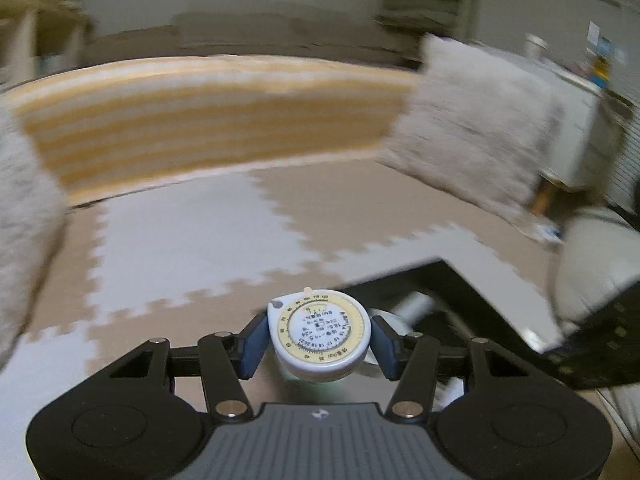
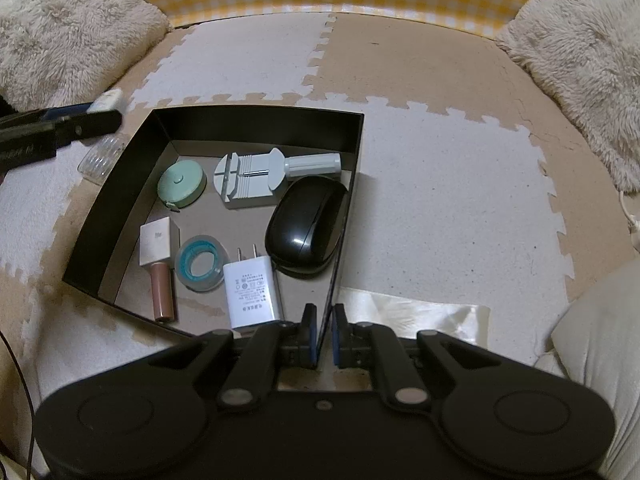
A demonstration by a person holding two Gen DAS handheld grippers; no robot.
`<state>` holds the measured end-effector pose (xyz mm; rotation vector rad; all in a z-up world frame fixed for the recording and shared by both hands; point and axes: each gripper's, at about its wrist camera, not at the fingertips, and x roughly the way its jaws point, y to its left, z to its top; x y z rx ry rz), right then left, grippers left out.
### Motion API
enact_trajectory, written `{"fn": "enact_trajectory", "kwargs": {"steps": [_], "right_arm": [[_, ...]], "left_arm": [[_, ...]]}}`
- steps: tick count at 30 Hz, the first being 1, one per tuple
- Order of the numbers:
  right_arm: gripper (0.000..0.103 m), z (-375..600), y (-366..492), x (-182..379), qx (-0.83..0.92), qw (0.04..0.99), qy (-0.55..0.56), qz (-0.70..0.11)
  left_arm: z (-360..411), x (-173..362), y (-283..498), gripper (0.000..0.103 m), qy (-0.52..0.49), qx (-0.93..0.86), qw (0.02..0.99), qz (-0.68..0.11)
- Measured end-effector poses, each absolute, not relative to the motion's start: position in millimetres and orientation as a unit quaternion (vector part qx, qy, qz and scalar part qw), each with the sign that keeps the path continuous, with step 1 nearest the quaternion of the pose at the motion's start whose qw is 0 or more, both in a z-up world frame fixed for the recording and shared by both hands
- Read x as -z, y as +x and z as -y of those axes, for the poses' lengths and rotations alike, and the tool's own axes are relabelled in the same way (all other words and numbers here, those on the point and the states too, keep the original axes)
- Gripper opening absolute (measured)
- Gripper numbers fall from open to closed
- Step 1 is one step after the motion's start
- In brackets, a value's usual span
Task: Organize rigid objects
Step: 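Carry the round case into the black box and release it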
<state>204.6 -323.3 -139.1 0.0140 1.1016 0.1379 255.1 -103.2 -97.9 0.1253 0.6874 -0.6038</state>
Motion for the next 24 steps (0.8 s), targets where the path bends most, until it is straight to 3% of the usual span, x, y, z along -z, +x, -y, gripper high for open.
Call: {"fn": "enact_trajectory", "kwargs": {"steps": [8,9,10,11,24], "right_arm": [[0.008,323,204,139,-0.065,0.85,0.005,-0.523],[0.008,323,204,139,-0.065,0.85,0.005,-0.523],[0.008,323,204,139,-0.065,0.85,0.005,-0.523],[0.008,323,204,139,-0.065,0.85,0.005,-0.523],[0.008,323,205,139,-0.066,0.849,0.007,-0.523]], "left_arm": [[140,129,239,0.059,0.106,0.328,0.874,-0.343],[141,133,238,0.067,0.107,0.326,0.879,-0.332],[141,137,237,0.086,0.109,0.322,0.881,-0.329],[141,139,238,0.091,0.111,0.32,0.88,-0.334],[141,138,236,0.092,0.096,0.339,0.853,-0.385]]}}
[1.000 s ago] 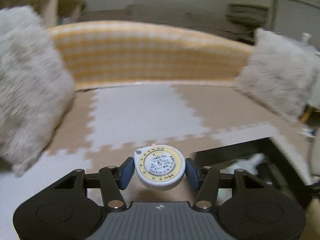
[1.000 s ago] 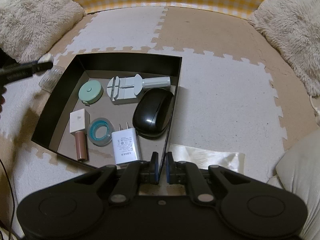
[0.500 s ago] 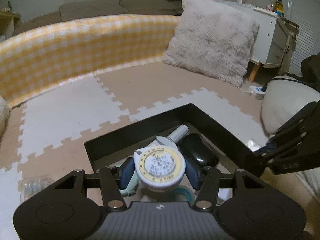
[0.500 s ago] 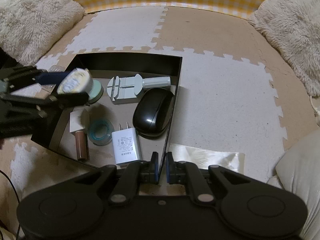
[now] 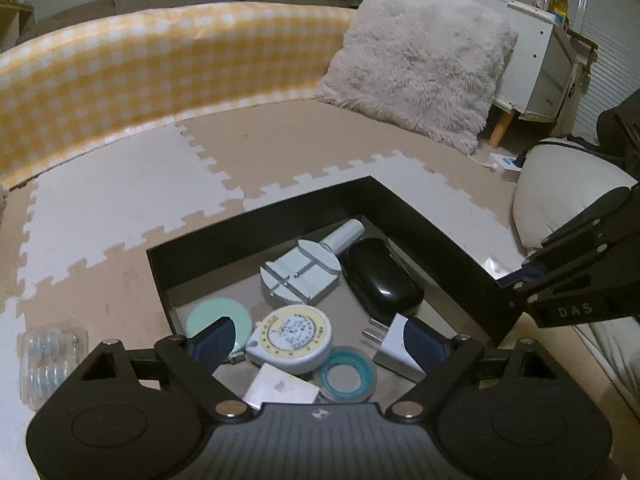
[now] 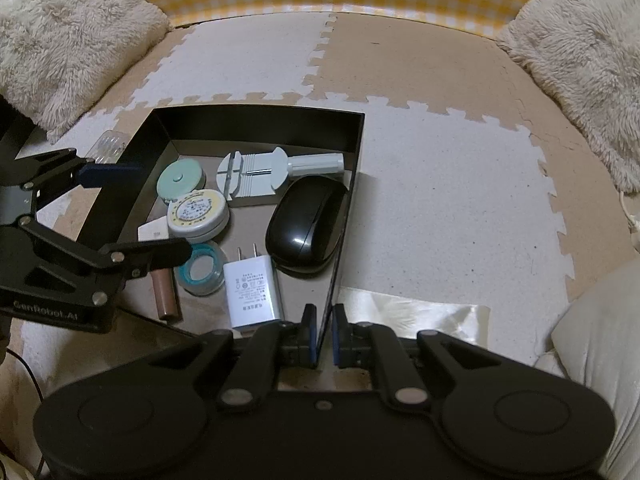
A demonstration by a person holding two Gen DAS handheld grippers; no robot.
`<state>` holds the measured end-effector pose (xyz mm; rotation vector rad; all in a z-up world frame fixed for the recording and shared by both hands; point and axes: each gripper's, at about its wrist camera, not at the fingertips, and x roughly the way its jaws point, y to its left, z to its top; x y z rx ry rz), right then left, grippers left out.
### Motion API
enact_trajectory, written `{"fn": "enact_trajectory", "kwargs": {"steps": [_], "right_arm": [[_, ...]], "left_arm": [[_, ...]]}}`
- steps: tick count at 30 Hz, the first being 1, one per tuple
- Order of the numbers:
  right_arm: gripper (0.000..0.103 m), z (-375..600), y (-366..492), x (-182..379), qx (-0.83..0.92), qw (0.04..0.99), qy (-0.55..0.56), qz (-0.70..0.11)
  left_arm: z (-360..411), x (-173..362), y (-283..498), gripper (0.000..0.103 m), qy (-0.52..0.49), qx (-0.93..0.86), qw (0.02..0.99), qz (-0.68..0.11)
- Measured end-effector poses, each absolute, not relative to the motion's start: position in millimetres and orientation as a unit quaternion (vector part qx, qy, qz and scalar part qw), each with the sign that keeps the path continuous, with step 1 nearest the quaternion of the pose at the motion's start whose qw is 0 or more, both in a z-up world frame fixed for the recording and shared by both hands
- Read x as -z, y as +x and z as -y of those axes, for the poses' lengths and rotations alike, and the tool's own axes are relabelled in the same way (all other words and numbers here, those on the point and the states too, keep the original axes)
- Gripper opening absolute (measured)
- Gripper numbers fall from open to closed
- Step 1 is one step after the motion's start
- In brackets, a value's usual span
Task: Organize rigid objects
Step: 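Carry the round case into the black box and release it, then move the left tool back and grasp the clear plastic pin box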
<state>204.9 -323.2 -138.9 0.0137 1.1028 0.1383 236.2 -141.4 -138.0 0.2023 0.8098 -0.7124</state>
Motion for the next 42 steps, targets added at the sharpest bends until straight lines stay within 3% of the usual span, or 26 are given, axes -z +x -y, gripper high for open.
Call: {"fn": "enact_trajectory", "kwargs": {"steps": [12,30,42], "right_arm": [[0.008,323,204,140,-0.066,0.849,0.009,-0.523],[0.008,323,203,140,-0.066,0.849,0.01,-0.524],[0.008,324,203,140,-0.066,0.849,0.01,-0.525]], "left_arm": [[145,120,227,0.103,0.085,0.34,0.848,-0.397],[134,83,229,0.103,0.072,0.301,0.86,-0.407],[81,75,258,0.103,0.033,0.229,0.883,-0.408]]}}
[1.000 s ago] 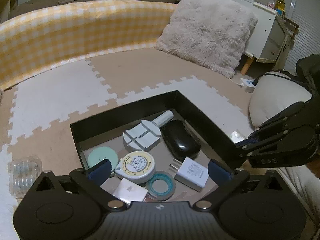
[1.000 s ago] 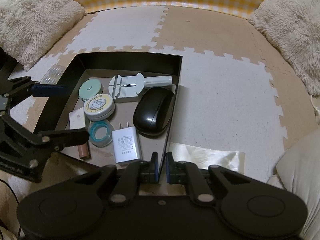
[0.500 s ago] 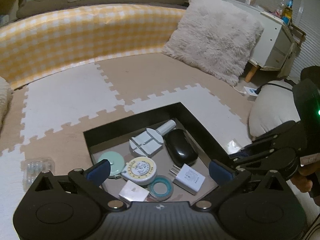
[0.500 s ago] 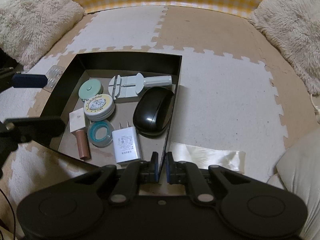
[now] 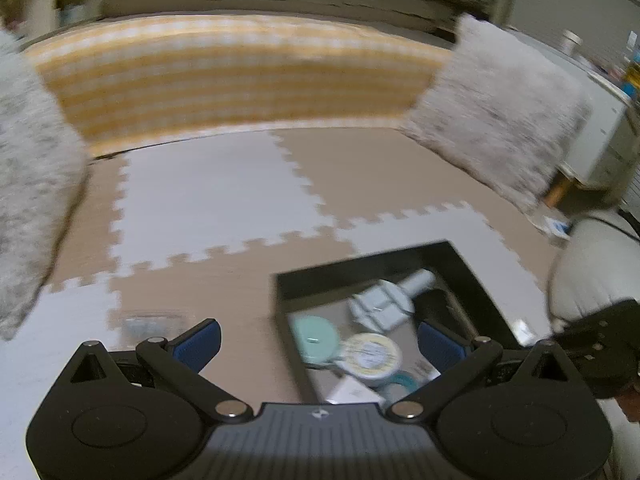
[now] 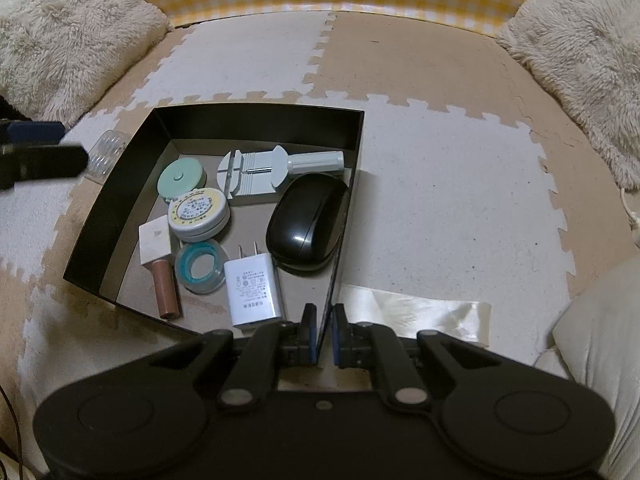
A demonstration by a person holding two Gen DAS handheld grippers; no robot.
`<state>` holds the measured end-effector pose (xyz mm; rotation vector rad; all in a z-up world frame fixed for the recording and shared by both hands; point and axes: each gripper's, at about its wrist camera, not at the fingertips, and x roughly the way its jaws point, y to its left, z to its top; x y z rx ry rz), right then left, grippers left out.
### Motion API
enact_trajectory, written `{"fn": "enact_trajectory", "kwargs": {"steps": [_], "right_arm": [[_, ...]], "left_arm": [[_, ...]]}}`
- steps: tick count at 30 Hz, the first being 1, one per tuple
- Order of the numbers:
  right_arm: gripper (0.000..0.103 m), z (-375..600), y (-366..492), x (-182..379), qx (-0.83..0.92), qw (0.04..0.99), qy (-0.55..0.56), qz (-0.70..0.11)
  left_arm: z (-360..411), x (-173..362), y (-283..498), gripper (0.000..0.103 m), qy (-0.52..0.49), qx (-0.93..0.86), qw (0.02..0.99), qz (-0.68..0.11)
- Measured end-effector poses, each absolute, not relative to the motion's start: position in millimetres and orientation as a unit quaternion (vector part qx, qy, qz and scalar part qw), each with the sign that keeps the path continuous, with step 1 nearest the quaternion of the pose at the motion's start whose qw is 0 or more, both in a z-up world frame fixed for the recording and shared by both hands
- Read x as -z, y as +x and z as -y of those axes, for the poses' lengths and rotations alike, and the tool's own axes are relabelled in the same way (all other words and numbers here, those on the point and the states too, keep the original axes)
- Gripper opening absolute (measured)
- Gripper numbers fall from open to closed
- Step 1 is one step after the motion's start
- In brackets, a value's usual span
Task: Organize rigid objects
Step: 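Move the left tool back and grasp the clear plastic pin box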
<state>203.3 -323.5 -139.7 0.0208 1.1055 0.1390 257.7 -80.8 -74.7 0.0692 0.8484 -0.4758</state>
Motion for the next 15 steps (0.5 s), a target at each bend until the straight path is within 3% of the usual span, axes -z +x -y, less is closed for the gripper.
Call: {"fn": "enact_trajectory", "kwargs": {"steps": [15], "right_arm": [[0.008,323,203,140,-0.066,0.849,0.01,-0.525]], "left_arm": [[16,117,285,0.103,0.031,0.138,0.896,-0.42]]}}
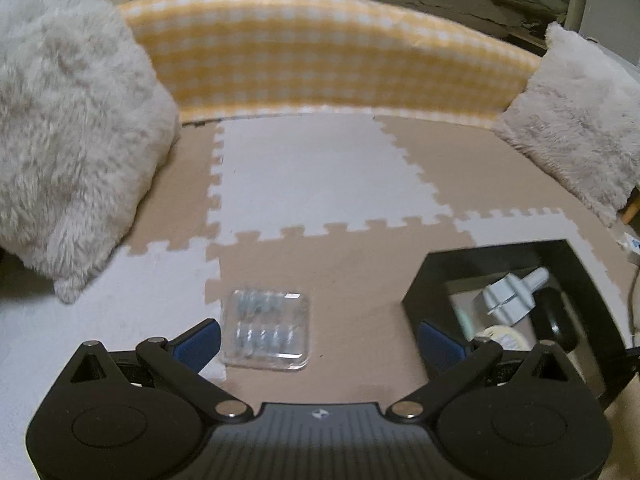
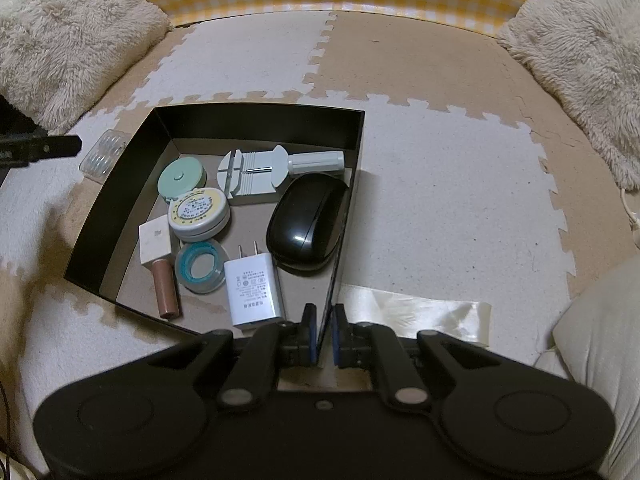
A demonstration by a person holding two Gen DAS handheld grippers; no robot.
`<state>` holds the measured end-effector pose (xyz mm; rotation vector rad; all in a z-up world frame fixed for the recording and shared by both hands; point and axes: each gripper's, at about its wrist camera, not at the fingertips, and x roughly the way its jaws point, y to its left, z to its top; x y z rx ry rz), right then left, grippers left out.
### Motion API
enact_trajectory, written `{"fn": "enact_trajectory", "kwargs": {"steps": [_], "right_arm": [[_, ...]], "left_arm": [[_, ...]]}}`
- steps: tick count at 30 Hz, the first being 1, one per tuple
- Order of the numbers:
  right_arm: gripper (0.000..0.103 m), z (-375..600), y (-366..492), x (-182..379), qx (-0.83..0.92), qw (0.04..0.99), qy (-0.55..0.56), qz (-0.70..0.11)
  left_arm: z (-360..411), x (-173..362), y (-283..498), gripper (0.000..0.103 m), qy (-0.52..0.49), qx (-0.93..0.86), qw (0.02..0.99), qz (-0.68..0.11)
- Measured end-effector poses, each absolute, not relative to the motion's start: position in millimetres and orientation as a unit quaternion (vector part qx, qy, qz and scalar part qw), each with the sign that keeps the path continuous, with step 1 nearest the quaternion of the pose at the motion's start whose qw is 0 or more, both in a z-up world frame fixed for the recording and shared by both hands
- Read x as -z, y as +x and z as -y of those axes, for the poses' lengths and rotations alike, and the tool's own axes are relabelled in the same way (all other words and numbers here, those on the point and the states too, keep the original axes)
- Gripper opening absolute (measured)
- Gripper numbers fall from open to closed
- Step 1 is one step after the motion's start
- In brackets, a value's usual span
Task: Organize rigid objects
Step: 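Move the left tool back and grasp the clear plastic pin box, then carry the clear pin box into the black box and release it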
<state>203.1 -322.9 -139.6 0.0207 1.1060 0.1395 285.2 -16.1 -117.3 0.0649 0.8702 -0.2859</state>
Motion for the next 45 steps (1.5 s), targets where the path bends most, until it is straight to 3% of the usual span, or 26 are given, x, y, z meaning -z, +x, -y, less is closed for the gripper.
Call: {"fn": "enact_trajectory", "kwargs": {"steps": [13,15,17,21,30,37,45], "right_arm": [[0.008,323,205,139,-0.066,0.847,0.009,-0.528],[0.008,323,205,139,-0.067,0.847,0.009,-0.528],[0.008,323,205,139,-0.067,0.846,0.009,-0.529],[0.008,323,206,140,-0.066,0.845,0.008,-0.53],[0.008,322,206,141,-0.066,0.845,0.005,-0.53],[0.008,321,206,141,-0.066,0.845,0.003,-0.53],[0.008,321,206,141,-0.066,0.845,0.003,-0.53]], "left_arm": [[-3,162,309,0.103,0.065,0.103,0.911,-0.394],[-6,168,313,0.099,0.059,0.108,0.912,-0.391],[-10,175,316,0.086,0.047,0.112,0.912,-0.391],[-11,181,316,0.073,0.032,0.126,0.909,-0.395],[-5,167,295,0.074,0.058,0.129,0.857,-0.496],[-1,174,295,0.078,0.056,0.097,0.874,-0.472],[0,168,296,0.073,0.04,0.083,0.888,-0.451]]}}
